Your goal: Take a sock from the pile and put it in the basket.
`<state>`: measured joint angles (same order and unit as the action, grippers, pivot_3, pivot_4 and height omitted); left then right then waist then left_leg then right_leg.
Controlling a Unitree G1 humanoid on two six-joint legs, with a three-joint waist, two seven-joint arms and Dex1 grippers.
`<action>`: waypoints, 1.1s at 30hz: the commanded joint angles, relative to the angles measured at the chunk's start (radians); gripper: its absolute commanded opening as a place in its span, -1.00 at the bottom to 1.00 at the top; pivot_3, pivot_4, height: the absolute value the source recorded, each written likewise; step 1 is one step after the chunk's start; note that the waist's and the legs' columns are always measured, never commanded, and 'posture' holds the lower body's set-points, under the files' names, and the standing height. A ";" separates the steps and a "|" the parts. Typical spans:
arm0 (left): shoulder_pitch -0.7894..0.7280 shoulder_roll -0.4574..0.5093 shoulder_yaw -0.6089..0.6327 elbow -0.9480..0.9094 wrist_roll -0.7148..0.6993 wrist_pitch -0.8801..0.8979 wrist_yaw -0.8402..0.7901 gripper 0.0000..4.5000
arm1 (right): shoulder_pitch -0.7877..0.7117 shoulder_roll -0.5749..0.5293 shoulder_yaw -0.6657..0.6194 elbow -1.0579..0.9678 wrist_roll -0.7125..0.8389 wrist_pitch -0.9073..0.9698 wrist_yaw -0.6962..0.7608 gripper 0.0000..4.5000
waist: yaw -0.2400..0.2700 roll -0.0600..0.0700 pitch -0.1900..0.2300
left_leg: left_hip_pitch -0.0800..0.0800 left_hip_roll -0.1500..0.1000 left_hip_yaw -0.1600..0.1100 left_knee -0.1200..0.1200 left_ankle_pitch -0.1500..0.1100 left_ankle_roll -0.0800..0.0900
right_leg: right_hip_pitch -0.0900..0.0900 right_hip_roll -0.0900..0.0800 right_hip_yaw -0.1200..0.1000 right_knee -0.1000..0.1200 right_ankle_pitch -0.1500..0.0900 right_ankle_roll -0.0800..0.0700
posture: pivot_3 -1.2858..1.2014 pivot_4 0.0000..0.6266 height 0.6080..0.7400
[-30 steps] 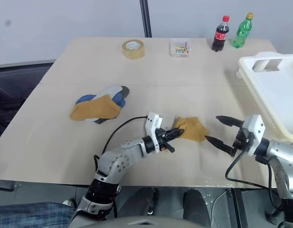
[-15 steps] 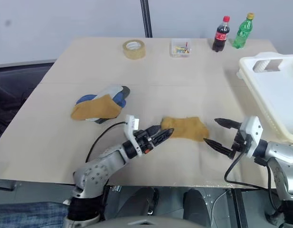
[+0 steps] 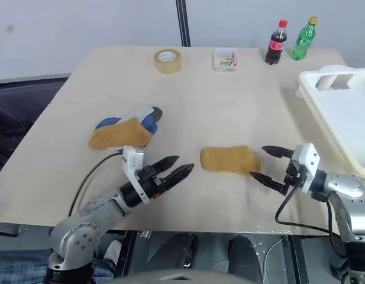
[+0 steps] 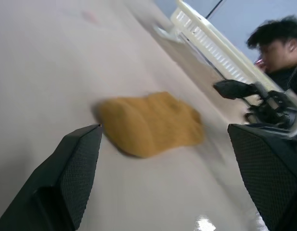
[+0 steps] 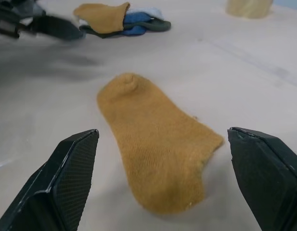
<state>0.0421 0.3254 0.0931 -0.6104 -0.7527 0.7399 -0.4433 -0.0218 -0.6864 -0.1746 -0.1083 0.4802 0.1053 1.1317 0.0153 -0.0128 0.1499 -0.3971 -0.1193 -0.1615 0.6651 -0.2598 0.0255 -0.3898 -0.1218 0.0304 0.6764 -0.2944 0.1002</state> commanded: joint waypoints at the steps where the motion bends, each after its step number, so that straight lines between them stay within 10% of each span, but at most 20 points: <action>1: -0.063 0.024 0.042 0.068 0.139 -0.175 0.006 0.98 | -0.004 -0.020 -0.033 -0.021 0.032 -0.008 0.021 1.00 | 0.001 0.000 0.000 | 0.000 0.000 0.000 0.000 0.000 0.000 | 0.000 0.000 0.000 0.000 0.000 0.000 | 0.03 -0.52 1.00; 7: -0.157 0.108 0.015 0.279 0.403 -0.350 0.055 0.98 | -0.015 -0.021 -0.022 0.005 0.018 -0.024 0.025 1.00 | -0.002 0.000 0.000 | 0.000 0.000 0.000 -0.002 0.000 0.000 | 0.000 0.000 0.000 -0.002 0.000 0.000 | 0.03 -0.52 1.00; 22: -0.163 0.126 0.008 0.456 0.545 -0.425 0.066 0.98 | 0.007 0.010 -0.019 0.006 0.017 -0.038 -0.006 1.00 | -0.001 0.000 0.000 | 0.000 0.000 0.000 -0.006 0.000 0.000 | -0.002 -0.001 0.000 -0.002 0.000 0.000 | 0.03 -0.52 1.00; 25: -0.180 0.140 -0.017 0.497 0.583 -0.464 0.049 0.71 | 0.004 0.005 -0.021 0.015 0.015 -0.041 -0.003 1.00 | -0.002 0.000 0.000 | 0.000 0.000 0.000 -0.006 0.000 0.000 | -0.002 -0.001 0.000 -0.002 0.000 0.000 | 0.03 -0.52 1.00; 33: -0.209 0.128 -0.022 0.538 0.654 -0.495 0.088 -0.75 | 0.008 0.000 -0.028 0.014 0.013 -0.045 -0.004 1.00 | -0.002 0.000 0.000 | 0.000 0.000 0.000 -0.006 0.000 0.000 | -0.002 -0.001 0.000 -0.002 0.000 0.000 | 0.03 -0.52 1.00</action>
<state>-0.1583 0.4475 0.0681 -0.0670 -0.1206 0.2752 -0.3660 -0.0160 -0.6775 -0.1751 -0.0795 0.4878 0.0795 1.1281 0.0134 -0.0130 0.1500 -0.3972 -0.1193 -0.1616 0.6594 -0.2596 0.0254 -0.3918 -0.1225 0.0306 0.6740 -0.2942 0.1003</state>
